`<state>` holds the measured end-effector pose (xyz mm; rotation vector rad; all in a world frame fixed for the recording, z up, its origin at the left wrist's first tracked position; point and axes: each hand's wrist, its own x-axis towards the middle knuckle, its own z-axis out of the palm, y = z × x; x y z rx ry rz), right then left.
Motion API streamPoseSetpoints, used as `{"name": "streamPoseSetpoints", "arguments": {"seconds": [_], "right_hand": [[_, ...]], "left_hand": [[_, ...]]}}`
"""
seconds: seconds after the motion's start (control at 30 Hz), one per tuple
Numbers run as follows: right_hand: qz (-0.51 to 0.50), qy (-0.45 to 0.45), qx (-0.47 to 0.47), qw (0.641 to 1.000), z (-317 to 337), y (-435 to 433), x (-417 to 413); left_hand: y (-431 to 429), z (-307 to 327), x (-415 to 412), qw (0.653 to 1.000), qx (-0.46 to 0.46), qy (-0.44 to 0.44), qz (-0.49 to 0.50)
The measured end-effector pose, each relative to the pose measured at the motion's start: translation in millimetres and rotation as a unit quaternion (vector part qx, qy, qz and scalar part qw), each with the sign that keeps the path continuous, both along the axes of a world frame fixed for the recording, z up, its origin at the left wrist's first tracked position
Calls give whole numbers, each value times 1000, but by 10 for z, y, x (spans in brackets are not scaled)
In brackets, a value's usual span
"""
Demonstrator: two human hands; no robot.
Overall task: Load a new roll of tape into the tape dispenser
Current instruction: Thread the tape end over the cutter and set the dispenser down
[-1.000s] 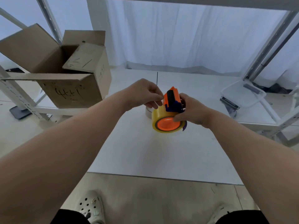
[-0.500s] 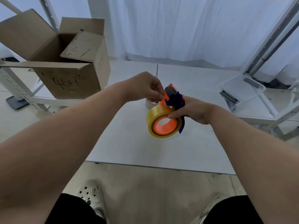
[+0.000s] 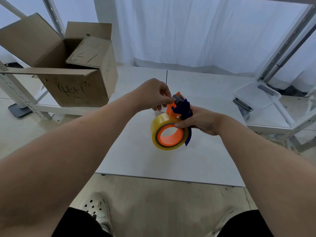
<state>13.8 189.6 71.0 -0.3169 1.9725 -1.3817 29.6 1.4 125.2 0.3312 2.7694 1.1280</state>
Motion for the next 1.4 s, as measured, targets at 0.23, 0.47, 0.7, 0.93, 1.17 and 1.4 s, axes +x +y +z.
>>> {"name": "streamPoseSetpoints", "arguments": {"seconds": [0.23,0.47,0.7,0.93,1.17,1.4], "right_hand": [[-2,10,-1,1000,8,-9,18],[-65,-3,-97,993,37,-67,12],[-196,-20,-223,955,21,-109,30],[-227,-74,-287,928,70,-172,26],[-209,-11,-229,951,136,-267,0],[-214,37,-224,950,103,-221,-5]], "left_hand": [[29,16,8,999,28,37,-10],[-29,113,-15,995,80,52,21],[-21,168,-45,979,132,98,119],[-6,237,-54,970,198,88,110],[-91,254,-94,974,170,86,127],[-108,270,-72,974,148,51,166]]}}
